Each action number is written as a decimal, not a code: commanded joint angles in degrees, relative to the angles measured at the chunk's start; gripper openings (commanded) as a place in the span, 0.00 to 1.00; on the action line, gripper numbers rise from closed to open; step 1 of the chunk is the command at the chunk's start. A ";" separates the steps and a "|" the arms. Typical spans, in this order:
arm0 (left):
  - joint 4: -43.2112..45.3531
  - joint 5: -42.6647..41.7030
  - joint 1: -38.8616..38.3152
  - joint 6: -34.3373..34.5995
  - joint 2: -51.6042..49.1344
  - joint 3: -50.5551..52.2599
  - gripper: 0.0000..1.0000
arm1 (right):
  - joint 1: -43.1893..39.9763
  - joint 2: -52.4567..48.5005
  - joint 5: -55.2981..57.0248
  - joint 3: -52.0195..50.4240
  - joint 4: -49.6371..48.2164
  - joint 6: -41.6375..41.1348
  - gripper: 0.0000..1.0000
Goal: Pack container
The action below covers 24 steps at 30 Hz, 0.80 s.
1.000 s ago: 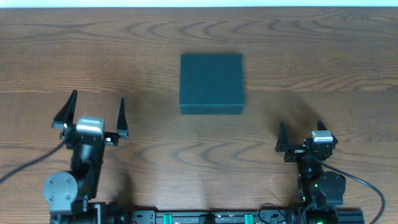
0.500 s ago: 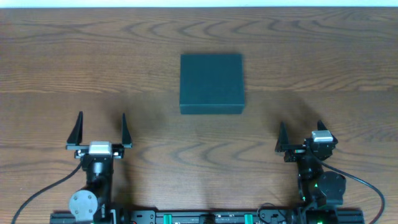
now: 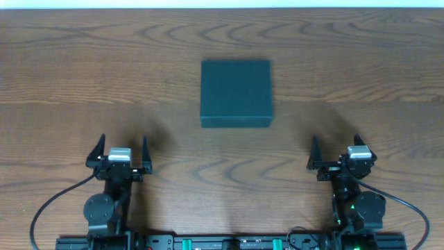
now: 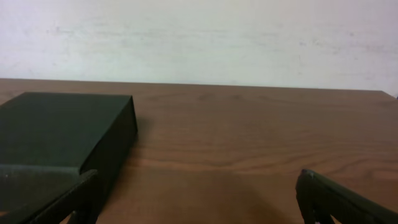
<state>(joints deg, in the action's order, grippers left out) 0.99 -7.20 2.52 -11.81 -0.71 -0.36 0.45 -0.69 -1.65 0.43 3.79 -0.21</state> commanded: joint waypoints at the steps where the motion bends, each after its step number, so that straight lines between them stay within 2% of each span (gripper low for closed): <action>1: -4.87 -0.24 -0.04 1.38 0.52 0.11 0.95 | -0.39 0.37 0.17 -0.11 0.31 0.04 0.99; 24: -5.07 3.17 -0.02 2.43 0.44 0.11 0.95 | -0.39 0.37 0.17 -0.11 0.31 0.04 0.99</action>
<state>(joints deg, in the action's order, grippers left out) -0.82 -4.49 2.52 -10.09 -0.60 -0.75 0.45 -0.69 -1.65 0.43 3.81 -0.21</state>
